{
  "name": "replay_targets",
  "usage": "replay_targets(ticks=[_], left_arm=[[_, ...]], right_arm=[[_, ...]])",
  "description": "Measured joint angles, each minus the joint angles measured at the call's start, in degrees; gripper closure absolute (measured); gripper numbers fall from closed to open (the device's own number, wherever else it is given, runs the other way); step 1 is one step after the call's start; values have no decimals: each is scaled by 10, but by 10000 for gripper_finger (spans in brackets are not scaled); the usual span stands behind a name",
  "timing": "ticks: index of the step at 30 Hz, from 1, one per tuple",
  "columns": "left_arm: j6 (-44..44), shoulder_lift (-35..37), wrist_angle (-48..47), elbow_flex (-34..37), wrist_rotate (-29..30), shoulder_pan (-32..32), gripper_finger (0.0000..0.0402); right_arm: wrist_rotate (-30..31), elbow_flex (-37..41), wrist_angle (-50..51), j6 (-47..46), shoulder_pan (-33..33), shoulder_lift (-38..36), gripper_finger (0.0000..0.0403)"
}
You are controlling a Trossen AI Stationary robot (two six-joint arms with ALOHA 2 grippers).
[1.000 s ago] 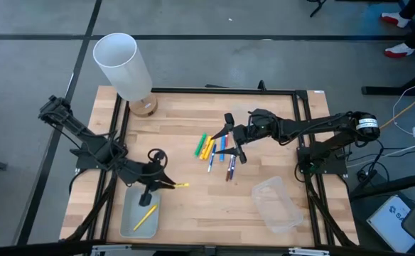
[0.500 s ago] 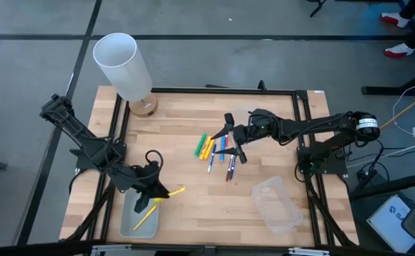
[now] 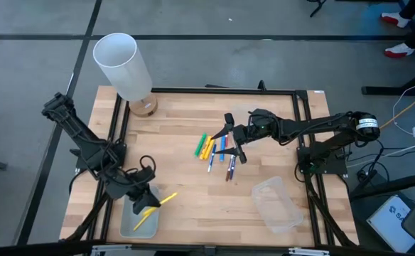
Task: Pick & Place Markers
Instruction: Put the yellow pen into the gray bin
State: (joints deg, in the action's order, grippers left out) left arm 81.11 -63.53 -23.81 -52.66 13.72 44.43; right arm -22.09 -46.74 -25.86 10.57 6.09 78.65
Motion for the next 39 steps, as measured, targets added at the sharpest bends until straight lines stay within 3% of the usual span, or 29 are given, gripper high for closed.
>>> replay_targets(ticks=[10,20,29,39], left_arm=[[24,0,-3,0,0,10,378],[93,0,-58,0,-59,10,378],[125,0,-80,0,-66,10,378],[199,0,-138,0,-134,11,378]], right_arm=[[0,0,0,2,0,0,147],[0,0,0,2,0,0,147],[0,0,0,4,0,0,147],[0,0,0,4,0,0,147]])
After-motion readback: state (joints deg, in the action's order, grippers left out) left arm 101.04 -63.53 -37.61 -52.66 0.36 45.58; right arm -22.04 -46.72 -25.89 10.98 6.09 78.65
